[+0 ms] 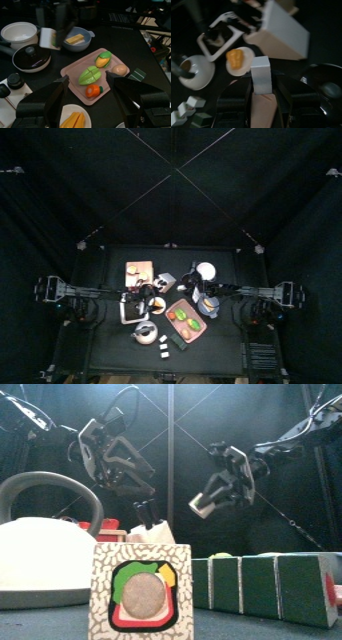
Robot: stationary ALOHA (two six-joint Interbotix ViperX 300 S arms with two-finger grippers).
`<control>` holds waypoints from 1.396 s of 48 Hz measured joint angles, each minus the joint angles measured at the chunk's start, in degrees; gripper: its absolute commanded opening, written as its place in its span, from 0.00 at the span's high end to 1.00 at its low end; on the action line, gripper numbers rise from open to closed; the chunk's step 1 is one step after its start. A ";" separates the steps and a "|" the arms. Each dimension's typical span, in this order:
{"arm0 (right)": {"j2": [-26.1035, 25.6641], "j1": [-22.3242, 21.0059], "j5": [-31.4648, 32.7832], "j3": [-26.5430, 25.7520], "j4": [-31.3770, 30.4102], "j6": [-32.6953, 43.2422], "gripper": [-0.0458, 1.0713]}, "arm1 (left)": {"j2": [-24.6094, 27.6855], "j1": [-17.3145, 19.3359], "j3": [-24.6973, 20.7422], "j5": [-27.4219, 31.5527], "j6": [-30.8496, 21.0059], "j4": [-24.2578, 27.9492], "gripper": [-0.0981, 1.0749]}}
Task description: Place white sushi piece in pot
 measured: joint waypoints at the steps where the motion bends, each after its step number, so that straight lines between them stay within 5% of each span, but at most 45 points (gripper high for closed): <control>1: -0.09 -0.53 1.41 0.09 1.05 0.00 0.39 | 0.00 0.09 0.00 0.00 -0.09 0.00 0.11; 9: 1.41 -2.90 12.39 0.35 4.75 -0.35 0.39 | 0.09 0.09 0.00 0.00 0.00 0.00 0.11; 22: 4.57 -3.43 21.80 -2.20 0.97 -0.09 0.38 | 0.26 0.09 0.00 0.00 0.00 0.00 0.11; 51: 8.53 -5.80 22.85 -3.78 -0.79 -0.09 0.14 | 0.26 0.00 0.00 0.00 0.00 0.00 0.11; 67: 8.61 -5.80 22.85 -3.78 -0.62 -0.09 0.12 | 0.26 0.09 0.00 0.00 -0.09 0.00 0.11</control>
